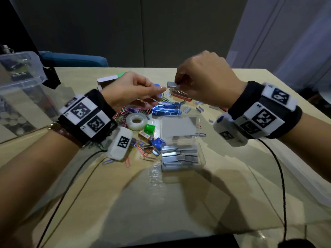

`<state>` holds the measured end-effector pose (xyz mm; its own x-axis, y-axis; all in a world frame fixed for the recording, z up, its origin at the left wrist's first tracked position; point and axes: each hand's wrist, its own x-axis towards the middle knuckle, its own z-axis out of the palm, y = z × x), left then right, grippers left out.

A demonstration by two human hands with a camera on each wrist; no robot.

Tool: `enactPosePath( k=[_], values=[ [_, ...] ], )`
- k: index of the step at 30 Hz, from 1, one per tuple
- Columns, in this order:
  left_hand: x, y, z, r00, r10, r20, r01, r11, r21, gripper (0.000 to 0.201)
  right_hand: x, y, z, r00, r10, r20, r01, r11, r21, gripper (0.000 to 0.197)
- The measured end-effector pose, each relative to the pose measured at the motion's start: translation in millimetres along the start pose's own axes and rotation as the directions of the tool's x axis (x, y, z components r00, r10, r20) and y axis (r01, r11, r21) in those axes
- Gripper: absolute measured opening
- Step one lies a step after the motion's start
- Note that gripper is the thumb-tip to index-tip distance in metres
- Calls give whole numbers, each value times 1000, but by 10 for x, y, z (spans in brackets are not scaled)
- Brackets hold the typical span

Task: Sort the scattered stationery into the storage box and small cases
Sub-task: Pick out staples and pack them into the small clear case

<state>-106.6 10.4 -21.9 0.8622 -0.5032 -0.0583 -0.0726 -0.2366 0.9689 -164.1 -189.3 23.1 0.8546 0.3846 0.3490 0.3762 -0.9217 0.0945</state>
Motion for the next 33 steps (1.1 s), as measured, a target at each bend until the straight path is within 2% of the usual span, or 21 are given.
enactPosePath(
  k=[3,5,9,14,20,27,33],
  values=[
    [-88,-72,-61,994,-24,111,1,978,209,69,-211,-82,-53,999,-54,1,53,994,100,12],
    [-110,-115,-74,991,-39,131,6,970,243,72,-335,-186,-39,994,-108,30,101,981,165,12],
    [-158,-132,-61,983,-97,153,66,978,197,55,-566,-375,30,975,-184,127,144,951,274,10],
    [-251,-122,73,961,-116,251,51,967,251,49,-779,-466,186,937,-211,279,143,959,245,6],
    [-256,-104,138,956,-146,255,75,961,266,20,-820,-509,284,942,-157,298,94,972,214,8],
    [-248,-132,162,955,-135,263,90,980,175,41,-822,-568,333,953,-84,291,32,983,179,9],
    [-220,-156,155,954,-149,259,109,980,164,29,-776,-607,355,955,-67,288,-9,967,253,6]
  ],
)
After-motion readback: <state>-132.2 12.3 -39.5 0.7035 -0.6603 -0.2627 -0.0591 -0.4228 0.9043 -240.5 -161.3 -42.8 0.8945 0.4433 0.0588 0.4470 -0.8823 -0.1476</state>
